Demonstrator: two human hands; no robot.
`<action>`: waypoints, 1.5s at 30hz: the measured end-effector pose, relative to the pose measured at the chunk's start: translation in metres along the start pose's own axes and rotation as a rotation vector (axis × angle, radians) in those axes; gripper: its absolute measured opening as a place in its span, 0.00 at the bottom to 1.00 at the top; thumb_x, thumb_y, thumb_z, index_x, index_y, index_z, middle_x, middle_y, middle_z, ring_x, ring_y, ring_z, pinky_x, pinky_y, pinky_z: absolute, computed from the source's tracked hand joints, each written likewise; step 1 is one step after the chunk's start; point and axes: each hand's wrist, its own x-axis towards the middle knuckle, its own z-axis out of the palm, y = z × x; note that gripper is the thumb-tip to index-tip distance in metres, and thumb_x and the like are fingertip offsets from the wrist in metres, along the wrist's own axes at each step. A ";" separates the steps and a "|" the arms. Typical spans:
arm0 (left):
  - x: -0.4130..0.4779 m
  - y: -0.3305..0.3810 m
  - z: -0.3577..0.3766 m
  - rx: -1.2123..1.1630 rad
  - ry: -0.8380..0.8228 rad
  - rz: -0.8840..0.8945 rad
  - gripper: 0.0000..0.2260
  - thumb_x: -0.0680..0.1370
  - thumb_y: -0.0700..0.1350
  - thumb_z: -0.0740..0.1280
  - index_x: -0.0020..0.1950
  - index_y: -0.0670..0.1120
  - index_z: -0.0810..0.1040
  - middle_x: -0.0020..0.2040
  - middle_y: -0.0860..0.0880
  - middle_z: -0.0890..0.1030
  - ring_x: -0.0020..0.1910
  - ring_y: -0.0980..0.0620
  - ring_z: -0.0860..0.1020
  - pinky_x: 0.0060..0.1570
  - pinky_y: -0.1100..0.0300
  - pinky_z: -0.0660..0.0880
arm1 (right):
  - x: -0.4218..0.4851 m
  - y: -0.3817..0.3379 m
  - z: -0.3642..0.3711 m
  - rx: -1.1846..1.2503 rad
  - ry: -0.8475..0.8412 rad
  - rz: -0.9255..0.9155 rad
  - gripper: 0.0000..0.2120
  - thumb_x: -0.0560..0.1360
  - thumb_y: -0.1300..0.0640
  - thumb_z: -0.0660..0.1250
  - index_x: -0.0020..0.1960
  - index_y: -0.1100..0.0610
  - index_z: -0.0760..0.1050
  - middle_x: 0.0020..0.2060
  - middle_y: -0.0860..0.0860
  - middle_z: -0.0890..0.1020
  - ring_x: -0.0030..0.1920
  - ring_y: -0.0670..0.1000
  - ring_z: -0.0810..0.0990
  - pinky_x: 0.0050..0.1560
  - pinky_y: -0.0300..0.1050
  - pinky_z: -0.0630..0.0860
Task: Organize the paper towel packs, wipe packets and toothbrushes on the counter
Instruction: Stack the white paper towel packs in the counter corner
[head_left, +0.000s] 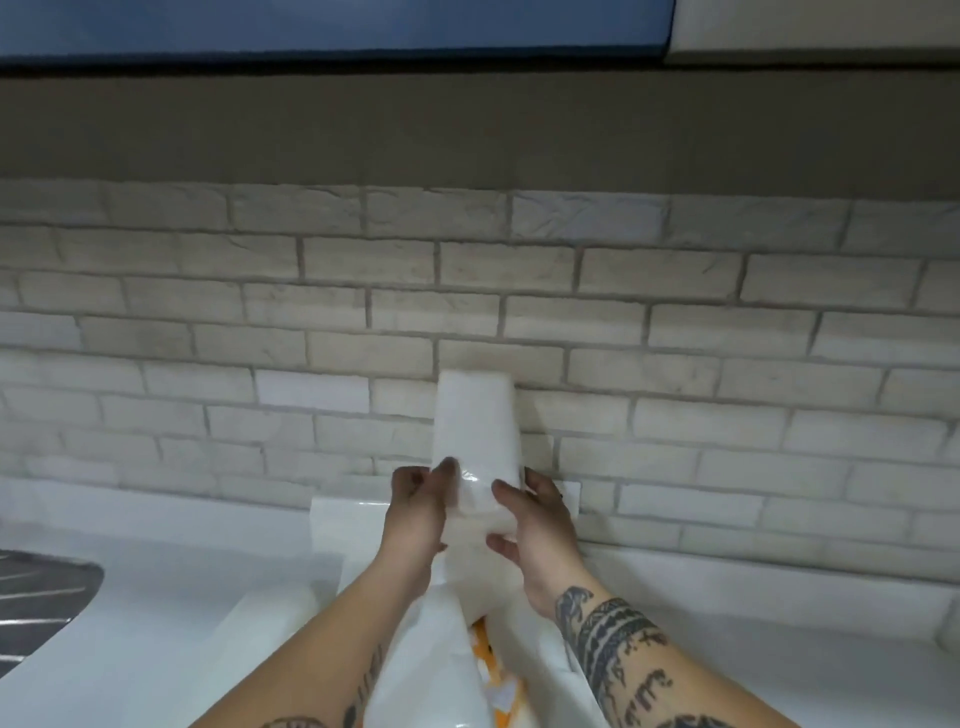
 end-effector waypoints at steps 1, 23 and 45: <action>0.003 0.005 0.003 -0.032 -0.056 -0.032 0.23 0.76 0.64 0.67 0.60 0.47 0.73 0.52 0.46 0.84 0.50 0.45 0.84 0.48 0.48 0.81 | -0.003 -0.005 -0.006 0.019 -0.027 -0.020 0.14 0.77 0.56 0.71 0.61 0.48 0.76 0.54 0.49 0.86 0.54 0.52 0.85 0.56 0.54 0.81; -0.119 -0.014 0.245 0.364 -0.637 0.593 0.39 0.68 0.53 0.81 0.76 0.56 0.70 0.65 0.62 0.75 0.60 0.65 0.75 0.54 0.76 0.67 | -0.106 -0.087 -0.268 0.070 0.515 -0.272 0.23 0.75 0.46 0.75 0.65 0.51 0.72 0.55 0.48 0.86 0.52 0.50 0.87 0.51 0.54 0.85; -0.234 -0.130 0.556 0.318 -1.142 -0.016 0.15 0.81 0.57 0.68 0.67 0.56 0.78 0.55 0.55 0.87 0.52 0.52 0.86 0.61 0.48 0.80 | -0.142 -0.060 -0.603 0.174 0.858 -0.031 0.25 0.73 0.42 0.76 0.65 0.47 0.71 0.54 0.49 0.86 0.50 0.54 0.88 0.55 0.59 0.84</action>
